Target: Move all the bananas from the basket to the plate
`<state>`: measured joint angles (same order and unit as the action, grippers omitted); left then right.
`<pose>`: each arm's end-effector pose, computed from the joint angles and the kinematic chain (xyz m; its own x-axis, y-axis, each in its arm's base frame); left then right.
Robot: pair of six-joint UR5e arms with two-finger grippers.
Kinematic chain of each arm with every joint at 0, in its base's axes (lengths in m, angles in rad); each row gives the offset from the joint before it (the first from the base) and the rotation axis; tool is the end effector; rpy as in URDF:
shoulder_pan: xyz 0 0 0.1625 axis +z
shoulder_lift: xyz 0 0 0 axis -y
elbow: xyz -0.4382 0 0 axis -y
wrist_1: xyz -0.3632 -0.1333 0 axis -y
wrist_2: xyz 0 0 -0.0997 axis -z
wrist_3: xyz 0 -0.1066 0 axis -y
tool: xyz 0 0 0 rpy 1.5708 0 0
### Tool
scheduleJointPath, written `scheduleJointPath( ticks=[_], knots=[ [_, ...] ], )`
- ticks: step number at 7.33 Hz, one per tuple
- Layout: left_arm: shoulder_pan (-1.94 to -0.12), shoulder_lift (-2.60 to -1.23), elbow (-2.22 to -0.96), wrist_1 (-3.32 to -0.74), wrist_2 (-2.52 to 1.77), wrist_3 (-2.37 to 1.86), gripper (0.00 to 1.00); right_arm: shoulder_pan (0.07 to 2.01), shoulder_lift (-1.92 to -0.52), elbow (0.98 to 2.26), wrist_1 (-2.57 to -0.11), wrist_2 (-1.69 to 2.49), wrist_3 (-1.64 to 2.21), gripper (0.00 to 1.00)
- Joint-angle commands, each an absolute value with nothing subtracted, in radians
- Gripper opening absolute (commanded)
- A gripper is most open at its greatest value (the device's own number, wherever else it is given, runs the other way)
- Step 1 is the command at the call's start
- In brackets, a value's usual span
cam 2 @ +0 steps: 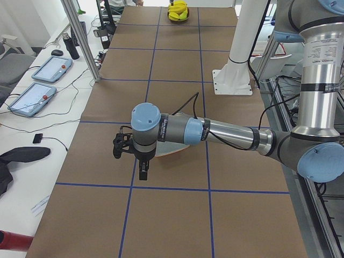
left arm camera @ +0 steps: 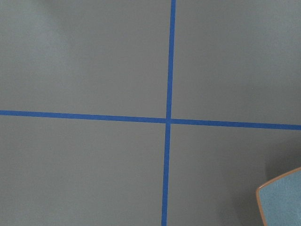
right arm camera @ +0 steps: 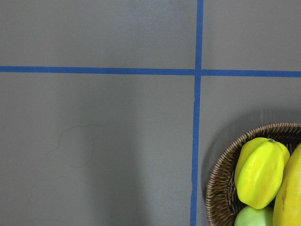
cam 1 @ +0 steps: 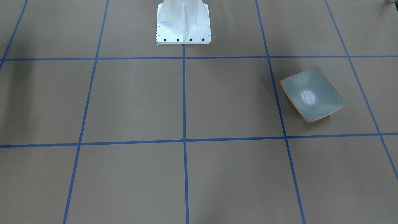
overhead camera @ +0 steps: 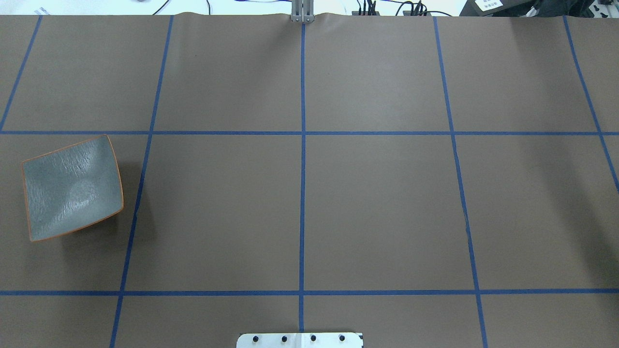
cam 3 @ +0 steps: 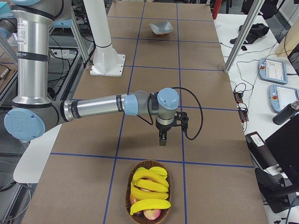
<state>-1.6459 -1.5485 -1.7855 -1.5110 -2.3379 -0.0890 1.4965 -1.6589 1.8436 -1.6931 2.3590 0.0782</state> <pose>-0.0933 -0.4500 0.5940 0.7153 -0.0505 -0.6970 0.1385 0.9878 0.0706 0.0262 -0.4258 0.6011 0.7035 -0.0184 0.7104 0.0192 0.9998 0.0069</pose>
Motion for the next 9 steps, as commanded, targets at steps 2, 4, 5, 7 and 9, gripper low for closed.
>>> scheduleJointPath(
  ticks=[2,4,5,7,9],
  knots=[
    [-1.641,-1.546,-1.793,-1.514,-2.336,-0.089,0.99,1.496,-1.66,1.844,-1.692,2.359,0.08,0.99],
    [-1.638,-1.536,-1.798,-1.546,-2.29,-0.087,0.99,1.496,-1.66,1.844,-1.692,2.361,0.078,0.99],
    [-1.637,-1.519,-1.813,-1.569,-2.293,-0.087,0.99,1.496,-1.66,1.845,-1.692,2.361,0.078,0.99],
    [-1.637,-1.517,-1.822,-1.565,-2.345,-0.09,0.99,1.496,-1.658,1.845,-1.692,2.362,0.078,0.99],
    [-1.637,-1.51,-1.822,-1.568,-2.359,-0.094,0.99,1.496,-1.66,1.845,-1.692,2.361,0.078,0.99]
  ],
)
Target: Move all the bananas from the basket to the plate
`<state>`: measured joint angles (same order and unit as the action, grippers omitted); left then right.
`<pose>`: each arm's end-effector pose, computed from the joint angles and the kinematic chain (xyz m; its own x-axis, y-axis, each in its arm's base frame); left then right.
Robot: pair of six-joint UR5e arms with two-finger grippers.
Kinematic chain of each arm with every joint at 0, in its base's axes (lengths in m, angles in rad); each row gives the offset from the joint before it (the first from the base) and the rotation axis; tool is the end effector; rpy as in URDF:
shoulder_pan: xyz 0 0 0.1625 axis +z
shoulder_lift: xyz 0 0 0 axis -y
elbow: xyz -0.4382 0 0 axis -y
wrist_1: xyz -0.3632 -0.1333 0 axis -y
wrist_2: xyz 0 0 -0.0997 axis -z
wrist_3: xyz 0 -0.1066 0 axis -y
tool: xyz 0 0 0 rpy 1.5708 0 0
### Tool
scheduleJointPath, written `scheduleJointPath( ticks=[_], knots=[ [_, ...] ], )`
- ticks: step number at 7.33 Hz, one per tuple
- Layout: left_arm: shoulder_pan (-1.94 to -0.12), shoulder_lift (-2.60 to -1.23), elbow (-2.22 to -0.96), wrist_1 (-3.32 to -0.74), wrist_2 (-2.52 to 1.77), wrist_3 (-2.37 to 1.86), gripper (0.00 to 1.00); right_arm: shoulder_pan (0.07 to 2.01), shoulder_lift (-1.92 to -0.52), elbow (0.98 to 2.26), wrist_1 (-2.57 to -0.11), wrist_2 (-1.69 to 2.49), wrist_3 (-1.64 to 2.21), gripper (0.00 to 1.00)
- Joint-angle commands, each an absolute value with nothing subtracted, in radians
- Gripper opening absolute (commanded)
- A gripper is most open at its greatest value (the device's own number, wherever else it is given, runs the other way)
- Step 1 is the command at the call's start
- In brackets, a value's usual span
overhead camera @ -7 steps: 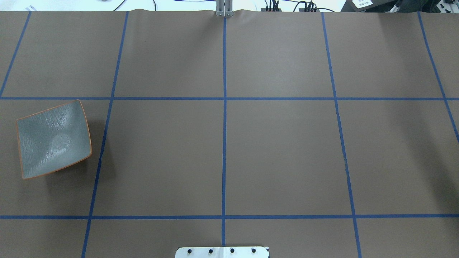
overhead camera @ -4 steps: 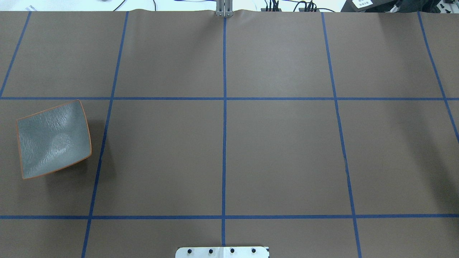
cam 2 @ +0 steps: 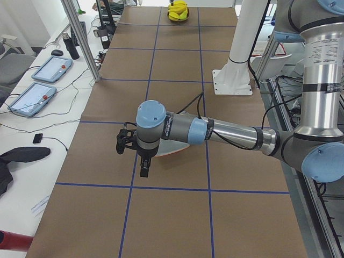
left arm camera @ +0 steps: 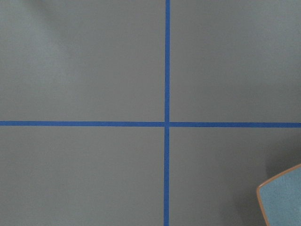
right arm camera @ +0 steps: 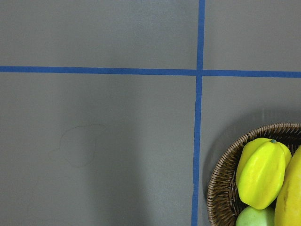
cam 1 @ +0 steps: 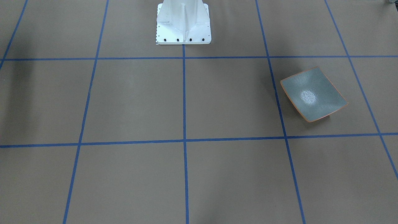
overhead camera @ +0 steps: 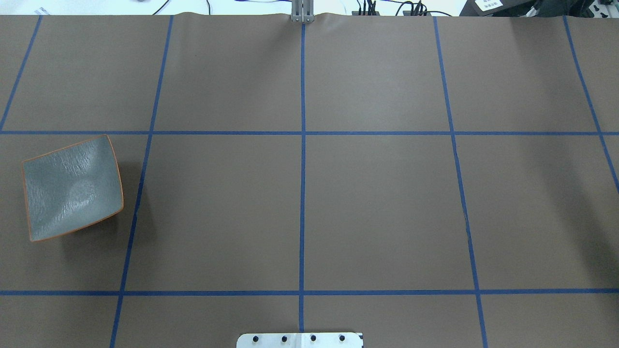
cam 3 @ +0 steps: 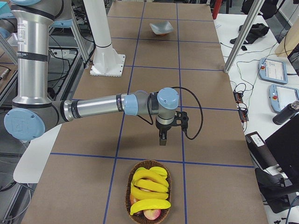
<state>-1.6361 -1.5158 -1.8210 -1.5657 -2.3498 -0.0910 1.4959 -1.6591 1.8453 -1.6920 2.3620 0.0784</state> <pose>-0.0873 -0.4397 0.5852 0.7100 -0.0034 -0.7042 0.1291 0.9837 0.1255 0.0257 -0.4258 0.6001 0.7013 -0.0204 0.7126 0.0198 0.9998 0.0092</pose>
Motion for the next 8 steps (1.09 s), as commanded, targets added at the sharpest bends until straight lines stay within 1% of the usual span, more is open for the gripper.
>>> scheduleJointPath(
  ticks=[1,8],
  knots=[
    [-1.637,-1.502,-1.833,-1.569,-2.359,-0.094,0.99,1.497,-1.661,1.847,-1.692,2.364,0.074,0.99],
    [-1.635,-1.483,-1.839,-1.569,-2.359,-0.1,0.99,1.497,-1.675,1.862,-1.692,2.401,0.074,0.99]
  ],
)
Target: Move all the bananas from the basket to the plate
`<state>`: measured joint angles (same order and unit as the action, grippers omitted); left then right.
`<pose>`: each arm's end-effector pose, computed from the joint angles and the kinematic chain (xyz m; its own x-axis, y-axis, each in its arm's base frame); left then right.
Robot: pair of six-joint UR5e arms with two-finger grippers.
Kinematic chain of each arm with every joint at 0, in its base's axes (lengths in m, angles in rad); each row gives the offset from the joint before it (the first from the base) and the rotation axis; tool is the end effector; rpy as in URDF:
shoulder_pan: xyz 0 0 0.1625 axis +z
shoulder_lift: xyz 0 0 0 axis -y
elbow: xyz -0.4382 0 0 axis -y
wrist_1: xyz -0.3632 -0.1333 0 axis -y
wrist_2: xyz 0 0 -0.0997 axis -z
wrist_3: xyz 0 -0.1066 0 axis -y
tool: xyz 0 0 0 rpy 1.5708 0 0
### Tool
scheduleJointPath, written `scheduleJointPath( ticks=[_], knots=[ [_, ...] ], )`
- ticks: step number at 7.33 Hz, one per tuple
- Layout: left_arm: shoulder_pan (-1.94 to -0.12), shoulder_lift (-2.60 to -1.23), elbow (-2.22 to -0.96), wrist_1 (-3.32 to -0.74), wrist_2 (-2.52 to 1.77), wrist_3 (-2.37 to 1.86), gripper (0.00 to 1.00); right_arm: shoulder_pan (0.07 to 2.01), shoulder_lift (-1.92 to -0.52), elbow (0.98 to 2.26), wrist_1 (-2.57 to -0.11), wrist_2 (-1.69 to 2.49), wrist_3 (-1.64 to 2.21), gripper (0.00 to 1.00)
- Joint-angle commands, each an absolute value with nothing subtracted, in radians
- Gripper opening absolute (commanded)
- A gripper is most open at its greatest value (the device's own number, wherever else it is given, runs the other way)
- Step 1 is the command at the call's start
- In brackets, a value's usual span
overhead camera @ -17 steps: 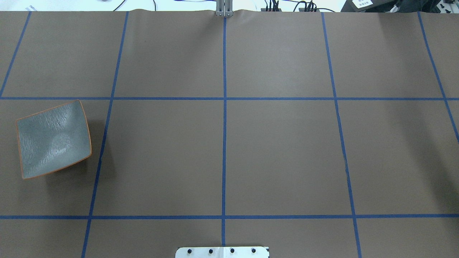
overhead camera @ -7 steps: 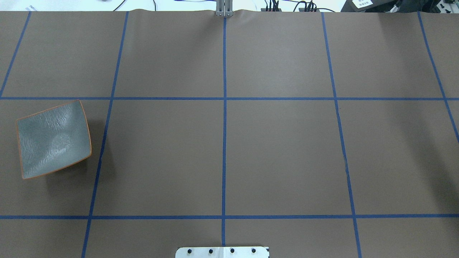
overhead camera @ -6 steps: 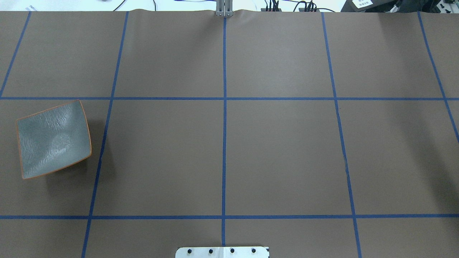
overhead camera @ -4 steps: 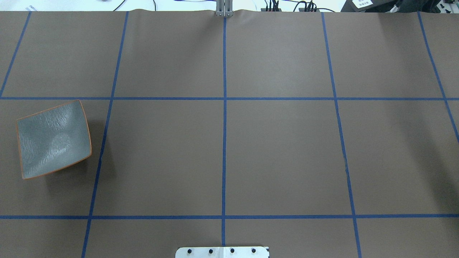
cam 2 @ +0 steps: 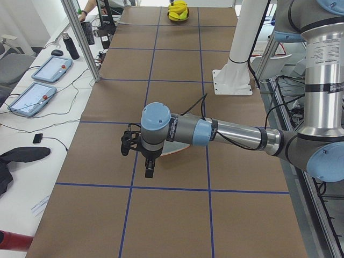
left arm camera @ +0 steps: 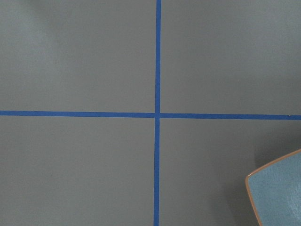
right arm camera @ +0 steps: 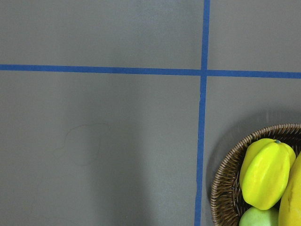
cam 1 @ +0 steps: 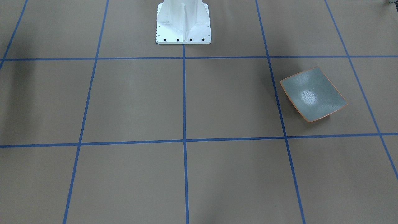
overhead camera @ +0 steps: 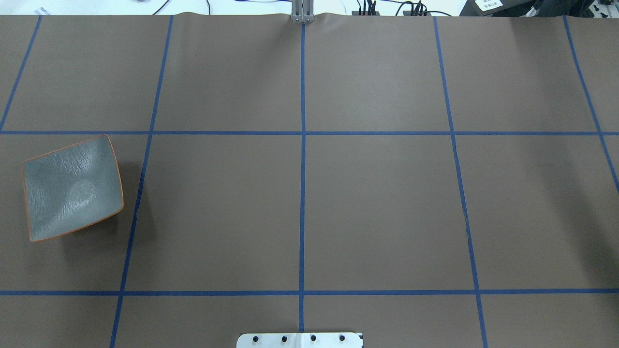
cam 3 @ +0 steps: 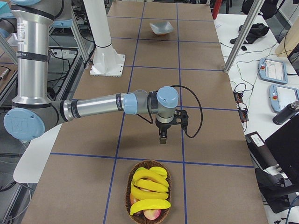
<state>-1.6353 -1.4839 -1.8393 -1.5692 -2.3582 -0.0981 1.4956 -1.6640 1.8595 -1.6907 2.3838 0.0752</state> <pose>-0.0854 -0.4261 0.5896 0.7028 -0.0154 -0.7113 0.1329 0.9850 0.1099 0.0241 -0.4235 0.5938 0.6850 -0.0313 0.7279 0.0235 0.9995 0.0209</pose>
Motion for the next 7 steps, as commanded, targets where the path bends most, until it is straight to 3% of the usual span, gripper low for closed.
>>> scheduleJointPath(
  ticks=[1,3,7],
  knots=[
    [-1.635,-1.482,-1.839,-1.569,-2.359,-0.101,0.99,1.497,-1.672,1.85,-1.692,2.408,0.065,0.99],
    [-1.634,-1.482,-1.836,-1.571,-2.359,-0.101,0.99,1.583,-1.628,1.731,-1.693,2.402,-0.109,0.98],
    [-1.634,-1.482,-1.833,-1.571,-2.359,-0.101,0.99,1.738,-1.413,1.299,-1.692,2.398,-0.431,0.98]
  ],
)
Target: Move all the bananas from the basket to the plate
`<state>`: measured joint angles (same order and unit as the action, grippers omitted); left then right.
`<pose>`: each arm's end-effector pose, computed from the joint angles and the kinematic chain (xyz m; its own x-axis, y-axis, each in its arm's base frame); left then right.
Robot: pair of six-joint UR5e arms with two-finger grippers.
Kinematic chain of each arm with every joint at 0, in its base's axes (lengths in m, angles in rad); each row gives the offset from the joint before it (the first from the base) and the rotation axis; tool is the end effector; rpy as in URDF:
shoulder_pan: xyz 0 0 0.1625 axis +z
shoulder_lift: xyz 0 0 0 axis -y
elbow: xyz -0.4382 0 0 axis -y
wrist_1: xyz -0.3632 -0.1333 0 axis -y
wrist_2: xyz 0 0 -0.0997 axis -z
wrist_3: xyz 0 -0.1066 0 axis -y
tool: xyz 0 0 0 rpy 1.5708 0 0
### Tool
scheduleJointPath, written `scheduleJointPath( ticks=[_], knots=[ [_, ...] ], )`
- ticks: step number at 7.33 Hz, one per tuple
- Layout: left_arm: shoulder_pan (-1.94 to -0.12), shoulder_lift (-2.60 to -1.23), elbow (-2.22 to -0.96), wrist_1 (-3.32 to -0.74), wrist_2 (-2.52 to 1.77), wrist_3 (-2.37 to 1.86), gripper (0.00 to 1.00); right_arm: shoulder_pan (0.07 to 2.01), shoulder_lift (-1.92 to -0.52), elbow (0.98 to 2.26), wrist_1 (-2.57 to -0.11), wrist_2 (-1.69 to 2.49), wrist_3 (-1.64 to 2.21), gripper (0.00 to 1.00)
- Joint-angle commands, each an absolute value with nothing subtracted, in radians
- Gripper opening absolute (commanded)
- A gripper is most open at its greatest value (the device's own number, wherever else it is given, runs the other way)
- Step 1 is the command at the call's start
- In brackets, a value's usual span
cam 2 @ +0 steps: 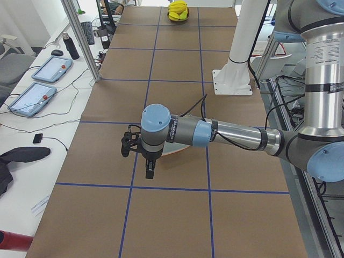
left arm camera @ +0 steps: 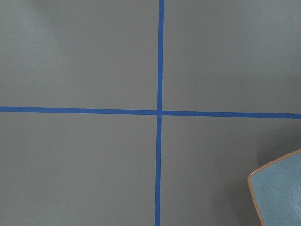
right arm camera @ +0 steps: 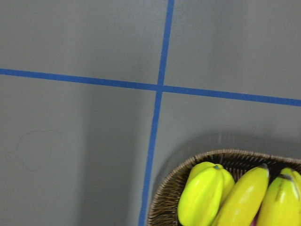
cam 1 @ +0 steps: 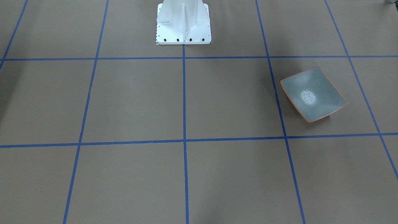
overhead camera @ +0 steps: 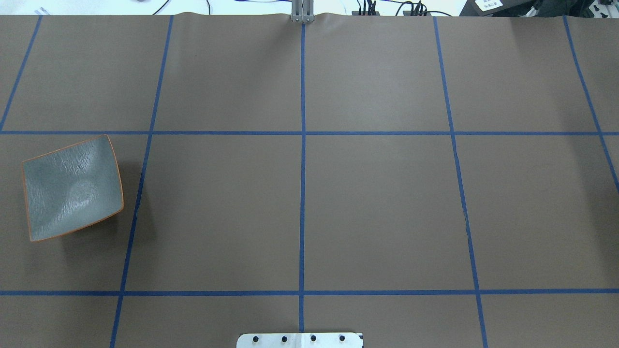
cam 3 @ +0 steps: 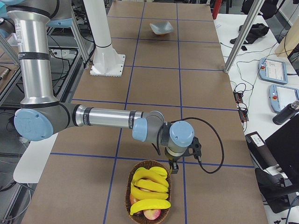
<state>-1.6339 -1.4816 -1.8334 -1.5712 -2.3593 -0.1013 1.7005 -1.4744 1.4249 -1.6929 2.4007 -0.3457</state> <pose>-0.0847 -0.4254 0.5931 0.7013 -0.0218 -0.7125 0.1337 0.9858 0.1014 0.1177 -0.4797 0.7046 0.6575 -0.1314 0.7419 0.1014 0.9912 0.0857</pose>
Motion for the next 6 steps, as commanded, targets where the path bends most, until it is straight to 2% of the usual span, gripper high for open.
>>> scheduleJointPath(
  ticks=[1,6],
  knots=[
    [-1.634,-1.482,-1.833,-1.571,-2.359,-0.101,0.99,1.738,-1.414,1.29,-1.692,2.367,-0.425,0.98],
    [-1.634,-1.482,-1.835,-1.571,-2.358,-0.1,0.99,1.859,-1.488,1.161,-1.694,2.356,-0.581,0.96]
  ],
)
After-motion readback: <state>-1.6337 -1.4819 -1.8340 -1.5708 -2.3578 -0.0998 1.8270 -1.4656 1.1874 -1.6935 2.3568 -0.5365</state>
